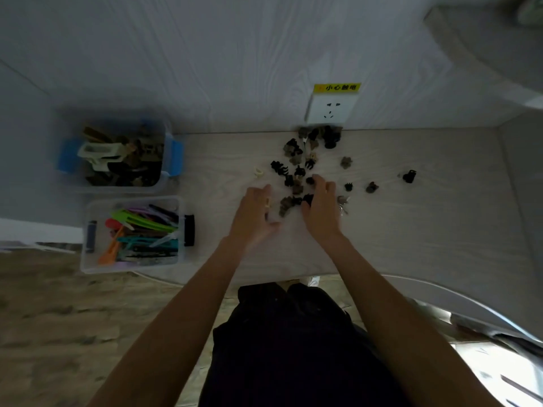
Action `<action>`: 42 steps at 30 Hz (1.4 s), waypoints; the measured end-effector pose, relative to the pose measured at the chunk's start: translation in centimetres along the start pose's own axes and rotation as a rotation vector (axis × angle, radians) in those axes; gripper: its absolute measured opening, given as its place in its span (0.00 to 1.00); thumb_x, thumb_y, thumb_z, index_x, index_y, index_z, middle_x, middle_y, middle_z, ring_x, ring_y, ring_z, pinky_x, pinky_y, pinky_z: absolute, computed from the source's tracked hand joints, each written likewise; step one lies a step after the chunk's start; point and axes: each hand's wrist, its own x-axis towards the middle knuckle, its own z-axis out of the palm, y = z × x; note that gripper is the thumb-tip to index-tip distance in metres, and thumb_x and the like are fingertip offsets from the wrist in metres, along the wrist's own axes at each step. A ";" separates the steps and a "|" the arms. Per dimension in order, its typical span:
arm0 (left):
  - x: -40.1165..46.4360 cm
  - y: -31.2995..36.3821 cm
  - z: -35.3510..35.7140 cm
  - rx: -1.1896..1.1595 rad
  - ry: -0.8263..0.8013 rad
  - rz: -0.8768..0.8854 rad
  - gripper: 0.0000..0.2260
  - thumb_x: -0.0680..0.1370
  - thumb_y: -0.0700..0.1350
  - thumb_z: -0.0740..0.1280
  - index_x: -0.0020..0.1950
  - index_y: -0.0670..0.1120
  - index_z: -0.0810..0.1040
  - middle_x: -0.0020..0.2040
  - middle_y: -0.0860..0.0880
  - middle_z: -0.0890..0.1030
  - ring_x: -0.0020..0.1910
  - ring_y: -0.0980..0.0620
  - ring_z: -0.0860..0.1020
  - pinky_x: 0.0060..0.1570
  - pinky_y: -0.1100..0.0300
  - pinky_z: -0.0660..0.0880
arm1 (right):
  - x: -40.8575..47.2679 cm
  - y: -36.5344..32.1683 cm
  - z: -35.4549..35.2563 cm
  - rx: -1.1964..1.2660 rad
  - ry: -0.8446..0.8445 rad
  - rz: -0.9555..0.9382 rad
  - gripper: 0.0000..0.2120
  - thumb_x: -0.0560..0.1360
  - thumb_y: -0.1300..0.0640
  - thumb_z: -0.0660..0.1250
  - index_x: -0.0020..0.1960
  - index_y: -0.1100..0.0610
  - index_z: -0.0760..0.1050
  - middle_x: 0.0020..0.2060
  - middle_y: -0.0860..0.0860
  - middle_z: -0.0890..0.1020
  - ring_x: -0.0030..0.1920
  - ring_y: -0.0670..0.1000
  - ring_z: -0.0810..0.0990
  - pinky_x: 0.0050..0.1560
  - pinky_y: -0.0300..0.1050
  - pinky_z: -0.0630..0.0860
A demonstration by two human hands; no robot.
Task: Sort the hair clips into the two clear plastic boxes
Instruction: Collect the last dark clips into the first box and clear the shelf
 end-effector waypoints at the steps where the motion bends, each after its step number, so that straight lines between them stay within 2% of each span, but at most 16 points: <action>1: 0.5 0.5 0.2 0.000 -0.011 0.018 0.40 0.67 0.47 0.76 0.73 0.46 0.60 0.66 0.43 0.64 0.59 0.46 0.71 0.58 0.55 0.73 | 0.4 -0.1 -0.1 -0.029 -0.012 0.016 0.25 0.74 0.66 0.63 0.68 0.60 0.61 0.61 0.61 0.66 0.52 0.60 0.74 0.45 0.50 0.74; 5: 1.8 2.1 0.8 0.029 0.001 0.078 0.38 0.66 0.46 0.76 0.72 0.45 0.62 0.64 0.41 0.68 0.60 0.42 0.70 0.60 0.49 0.71 | 1.6 0.0 -0.4 -0.118 -0.080 -0.007 0.24 0.71 0.64 0.67 0.64 0.61 0.65 0.61 0.61 0.64 0.54 0.62 0.73 0.50 0.54 0.74; 8: 2.2 2.4 0.8 0.014 0.047 0.091 0.34 0.67 0.44 0.74 0.71 0.44 0.64 0.62 0.39 0.70 0.57 0.40 0.72 0.58 0.48 0.72 | 1.7 -0.2 -0.1 -0.108 -0.155 -0.052 0.25 0.69 0.61 0.69 0.64 0.61 0.65 0.60 0.61 0.67 0.54 0.62 0.74 0.49 0.55 0.75; 11: 2.1 1.9 0.6 -0.018 0.048 0.121 0.30 0.70 0.42 0.72 0.70 0.44 0.66 0.62 0.40 0.70 0.58 0.42 0.73 0.58 0.54 0.71 | 1.5 -0.3 0.2 -0.041 -0.187 -0.089 0.26 0.69 0.59 0.69 0.64 0.61 0.65 0.56 0.61 0.72 0.53 0.61 0.74 0.49 0.53 0.74; 14: 1.7 1.4 0.2 -0.047 0.025 0.127 0.27 0.72 0.42 0.71 0.69 0.45 0.67 0.62 0.42 0.71 0.59 0.45 0.72 0.56 0.61 0.66 | 1.1 -0.2 0.5 0.024 -0.164 -0.094 0.23 0.69 0.59 0.70 0.62 0.60 0.68 0.53 0.60 0.75 0.52 0.58 0.75 0.47 0.45 0.69; 17: 0.9 1.2 -1.0 -0.095 0.028 0.119 0.26 0.72 0.42 0.71 0.69 0.47 0.68 0.63 0.44 0.71 0.60 0.47 0.72 0.55 0.67 0.63 | 0.3 -1.1 0.2 0.189 -0.136 -0.047 0.18 0.69 0.61 0.70 0.58 0.59 0.72 0.50 0.58 0.79 0.46 0.56 0.78 0.47 0.49 0.76; 19: 0.1 1.5 -2.4 -0.091 0.068 0.154 0.26 0.71 0.42 0.71 0.68 0.47 0.69 0.63 0.45 0.71 0.59 0.48 0.73 0.53 0.71 0.62 | -0.3 -2.1 -0.5 0.275 -0.132 -0.080 0.17 0.70 0.62 0.70 0.58 0.60 0.73 0.51 0.57 0.80 0.43 0.52 0.79 0.46 0.50 0.79; 23: -1.8 1.1 -7.5 -0.023 0.208 0.221 0.25 0.70 0.41 0.72 0.66 0.46 0.71 0.63 0.43 0.71 0.57 0.49 0.75 0.53 0.72 0.64 | -0.7 -6.5 -1.8 0.371 -0.110 -0.221 0.16 0.70 0.61 0.71 0.57 0.58 0.73 0.50 0.50 0.79 0.43 0.47 0.79 0.42 0.34 0.76; 25: -2.7 -0.1 -10.7 0.010 0.268 0.215 0.25 0.70 0.40 0.72 0.66 0.44 0.71 0.63 0.42 0.71 0.58 0.47 0.74 0.54 0.72 0.63 | -0.5 -9.9 -1.4 0.427 -0.146 -0.296 0.16 0.70 0.62 0.71 0.56 0.58 0.73 0.49 0.48 0.78 0.44 0.47 0.79 0.41 0.30 0.76; 27: -3.2 -1.4 -13.5 0.016 0.324 0.170 0.24 0.70 0.39 0.72 0.66 0.45 0.71 0.62 0.42 0.72 0.58 0.47 0.73 0.54 0.72 0.62 | 0.2 -13.1 -0.5 0.482 -0.199 -0.331 0.15 0.70 0.62 0.71 0.56 0.59 0.74 0.48 0.49 0.77 0.46 0.48 0.79 0.40 0.31 0.76; 29: -3.7 -3.3 -16.2 -0.001 0.404 0.091 0.24 0.70 0.39 0.72 0.64 0.45 0.72 0.60 0.42 0.73 0.58 0.46 0.73 0.54 0.69 0.63 | 0.8 -16.6 0.9 0.516 -0.246 -0.369 0.15 0.70 0.63 0.71 0.55 0.59 0.74 0.47 0.49 0.78 0.46 0.49 0.79 0.42 0.38 0.78; 33: -3.7 -7.0 -19.7 -0.002 0.481 -0.012 0.23 0.69 0.39 0.73 0.63 0.44 0.73 0.60 0.42 0.74 0.60 0.44 0.72 0.57 0.61 0.66 | 2.4 -21.6 3.7 0.445 -0.256 -0.465 0.14 0.69 0.63 0.71 0.54 0.61 0.75 0.47 0.54 0.80 0.43 0.50 0.77 0.47 0.49 0.78; 36: -3.2 -9.2 -20.9 0.063 0.404 -0.078 0.24 0.71 0.43 0.72 0.65 0.46 0.71 0.63 0.43 0.73 0.63 0.45 0.71 0.59 0.57 0.67 | 3.9 -23.9 5.0 0.324 -0.208 -0.498 0.13 0.68 0.63 0.70 0.52 0.62 0.75 0.48 0.58 0.80 0.46 0.54 0.78 0.50 0.53 0.76; 39: -2.8 -10.1 -21.2 0.122 0.297 -0.076 0.26 0.72 0.47 0.71 0.68 0.47 0.69 0.65 0.44 0.73 0.64 0.45 0.71 0.61 0.53 0.67 | 5.0 -25.4 5.1 0.129 -0.188 -0.503 0.15 0.71 0.60 0.69 0.57 0.59 0.75 0.51 0.60 0.78 0.51 0.58 0.77 0.51 0.49 0.72; 42: -2.9 -10.2 -21.4 0.083 0.299 -0.024 0.25 0.73 0.48 0.70 0.69 0.47 0.68 0.63 0.45 0.76 0.60 0.47 0.75 0.59 0.53 0.71 | 5.4 -26.3 5.1 0.001 -0.200 -0.525 0.18 0.73 0.56 0.68 0.62 0.57 0.74 0.55 0.59 0.75 0.54 0.57 0.75 0.54 0.46 0.70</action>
